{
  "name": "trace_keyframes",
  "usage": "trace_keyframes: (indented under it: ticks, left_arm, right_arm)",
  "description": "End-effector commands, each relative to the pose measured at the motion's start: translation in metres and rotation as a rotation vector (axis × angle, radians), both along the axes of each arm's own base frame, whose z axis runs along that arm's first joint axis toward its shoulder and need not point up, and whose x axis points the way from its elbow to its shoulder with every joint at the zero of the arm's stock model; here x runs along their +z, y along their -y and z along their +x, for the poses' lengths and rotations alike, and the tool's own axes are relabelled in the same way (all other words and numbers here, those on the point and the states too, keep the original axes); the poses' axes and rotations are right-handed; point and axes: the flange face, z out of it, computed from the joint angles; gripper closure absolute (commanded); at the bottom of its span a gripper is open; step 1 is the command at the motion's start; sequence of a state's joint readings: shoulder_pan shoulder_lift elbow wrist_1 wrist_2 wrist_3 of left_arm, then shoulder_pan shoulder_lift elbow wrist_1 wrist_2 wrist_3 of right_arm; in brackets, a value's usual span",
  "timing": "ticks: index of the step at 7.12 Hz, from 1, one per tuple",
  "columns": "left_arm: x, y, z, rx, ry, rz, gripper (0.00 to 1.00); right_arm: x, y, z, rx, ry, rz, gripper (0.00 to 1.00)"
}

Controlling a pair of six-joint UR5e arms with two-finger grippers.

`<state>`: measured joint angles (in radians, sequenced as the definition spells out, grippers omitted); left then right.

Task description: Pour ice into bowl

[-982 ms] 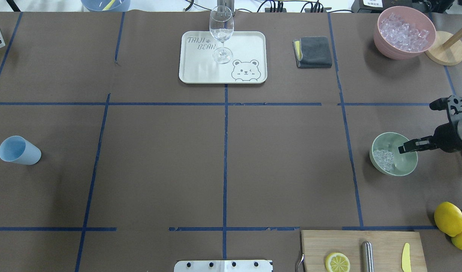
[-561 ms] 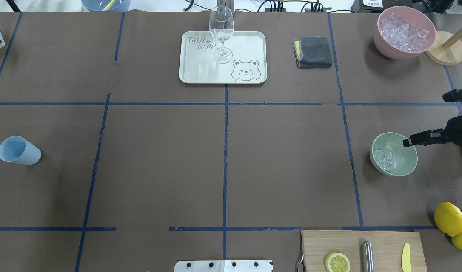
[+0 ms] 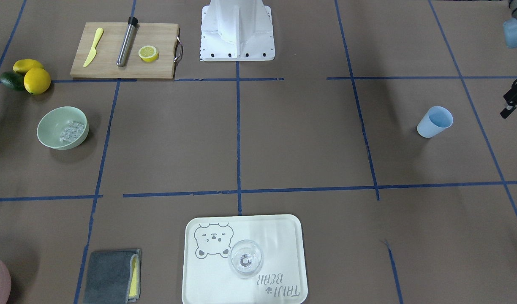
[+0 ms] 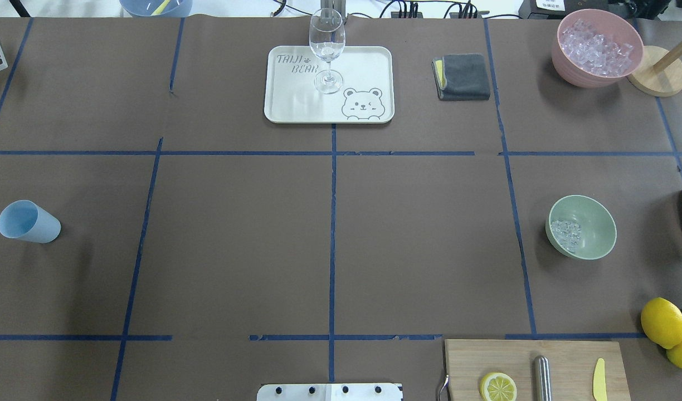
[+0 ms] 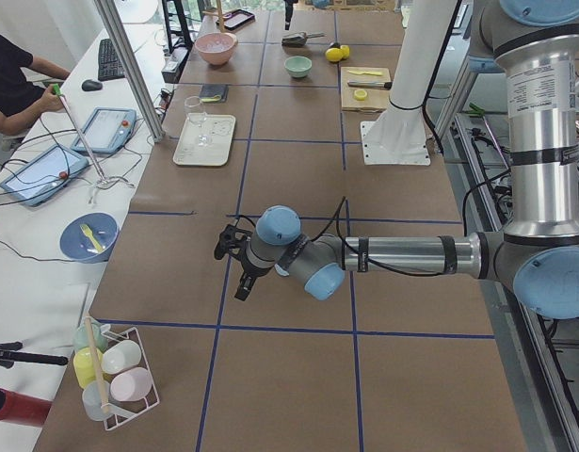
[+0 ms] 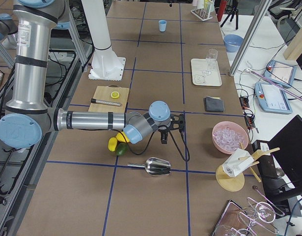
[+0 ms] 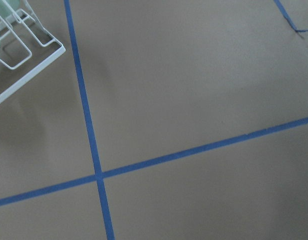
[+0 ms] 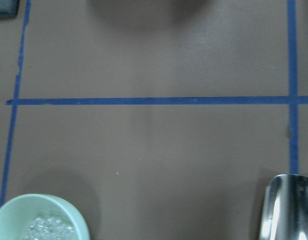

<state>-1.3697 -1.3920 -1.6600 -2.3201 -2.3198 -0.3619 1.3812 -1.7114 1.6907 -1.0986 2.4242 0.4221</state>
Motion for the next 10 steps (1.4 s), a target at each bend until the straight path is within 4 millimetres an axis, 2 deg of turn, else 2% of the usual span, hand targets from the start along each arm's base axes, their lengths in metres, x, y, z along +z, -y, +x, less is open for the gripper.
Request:
trace_keyframes:
  ticks: [1,2,3,4,5,6,7,8,9,10]
  left_arm:
    - [-0.004,-0.003,-0.006,-0.001,-0.015,-0.003,0.00]
    - [-0.007,-0.008,-0.014,0.017,0.006,0.013,0.00]
    - [0.007,-0.017,-0.021,0.080,0.055,0.009,0.00]
    - [0.003,-0.014,-0.027,0.101,0.093,-0.062,0.00]
    - [0.010,0.000,-0.045,0.097,0.177,-0.043,0.00]
    - [0.007,0.001,-0.074,0.086,0.182,-0.120,0.00]
    - [-0.003,0.008,-0.090,0.089,0.189,-0.165,0.00]
    - [0.005,-0.002,-0.111,0.070,0.183,-0.246,0.00]
    - [0.012,-0.002,-0.111,0.073,0.181,-0.252,0.00]
    - [0.020,-0.001,-0.109,0.075,0.182,-0.243,0.00]
  right_arm:
    - [-0.006,0.022,0.048,-0.055,-0.109,-0.016,0.00]
    - [-0.007,0.026,0.048,-0.087,-0.110,-0.039,0.00]
    - [-0.023,0.040,0.045,-0.090,-0.109,-0.040,0.00]
    - [-0.031,0.049,0.044,-0.090,-0.114,-0.048,0.00]
    - [-0.026,0.052,0.034,-0.112,-0.126,-0.055,0.00]
    - [-0.024,0.053,0.028,-0.130,-0.142,-0.048,0.00]
    - [-0.027,0.053,0.027,-0.142,-0.143,-0.033,0.00]
    - [-0.033,0.051,0.036,-0.132,-0.130,-0.015,0.00]
    - [-0.023,0.049,0.030,-0.157,-0.132,-0.021,0.00]
    - [-0.027,0.048,0.030,-0.162,-0.132,-0.017,0.00]
